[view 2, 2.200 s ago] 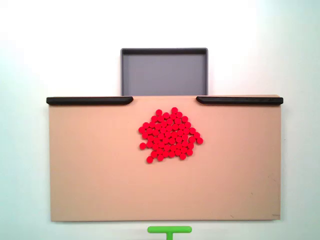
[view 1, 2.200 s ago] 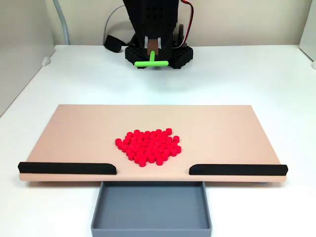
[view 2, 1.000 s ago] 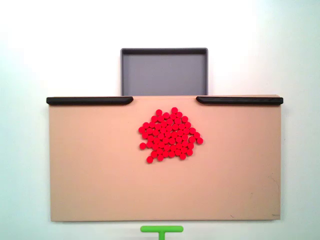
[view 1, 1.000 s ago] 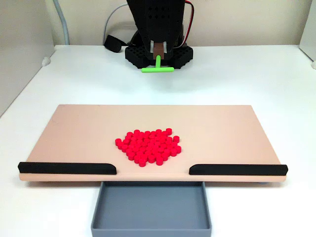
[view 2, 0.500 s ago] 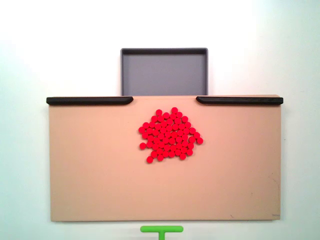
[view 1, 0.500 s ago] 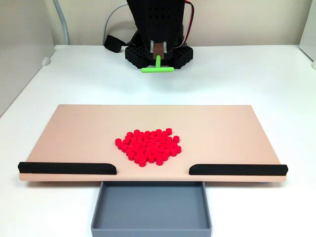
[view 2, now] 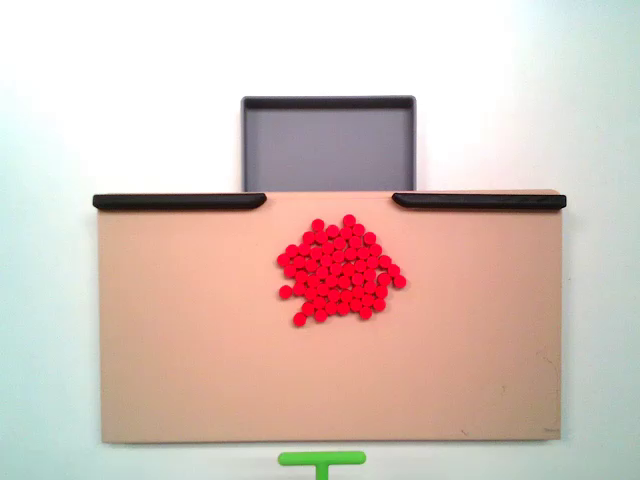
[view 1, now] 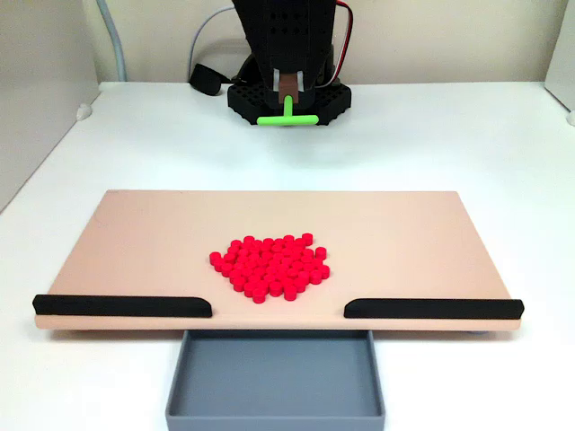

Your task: Push granules from bottom to the grey container

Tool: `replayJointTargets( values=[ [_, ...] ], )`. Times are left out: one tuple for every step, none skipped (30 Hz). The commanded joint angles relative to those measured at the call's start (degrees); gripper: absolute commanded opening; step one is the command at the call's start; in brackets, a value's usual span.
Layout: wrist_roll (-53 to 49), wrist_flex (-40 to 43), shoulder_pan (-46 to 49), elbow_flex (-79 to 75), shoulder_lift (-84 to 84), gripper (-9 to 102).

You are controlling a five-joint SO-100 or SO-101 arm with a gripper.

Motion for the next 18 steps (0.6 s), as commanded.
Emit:
replayJointTargets(
  values=[
    [-0.44, -0.44, -0.35, -0.35, 1.49, 0],
    [-0.44, -0.44, -0.26, -0.35, 1.49, 0],
    [-0.44, -0.44, -0.26, -0.35, 1.49, 0],
    [-0.44, -0.44, -0.26, -0.35, 1.49, 0],
    [-0.44, -0.44, -0.18, -0.35, 1.49, 0],
    [-0.53, -0.44, -0.18, -0.35, 1.32, 0],
    [-0.53, -0.44, -0.09, -0.35, 1.23, 0],
    [-0.7, -0.44, -0.09, -0.35, 1.05, 0],
    [-0.79, -0.44, -0.09, -0.35, 0.88, 0],
    [-0.88, -0.44, -0.18, -0.35, 0.79, 0],
    [-0.88, -0.44, -0.18, -0.35, 0.62, 0],
    [-1.05, -0.44, -0.09, -0.35, 0.53, 0],
    [-1.32, -0.44, -0.09, -0.35, 0.26, 0],
    [-1.41, -0.44, 0.0, -0.35, 0.0, 0],
    [-1.58, -0.44, 0.0, -0.35, -0.18, 0],
    [-1.58, -0.44, -0.09, -0.35, -0.44, 0],
    [-1.58, -0.53, -0.09, -0.35, -0.62, 0],
    [-1.41, -0.88, 0.0, -0.35, -0.7, 0]
  ],
)
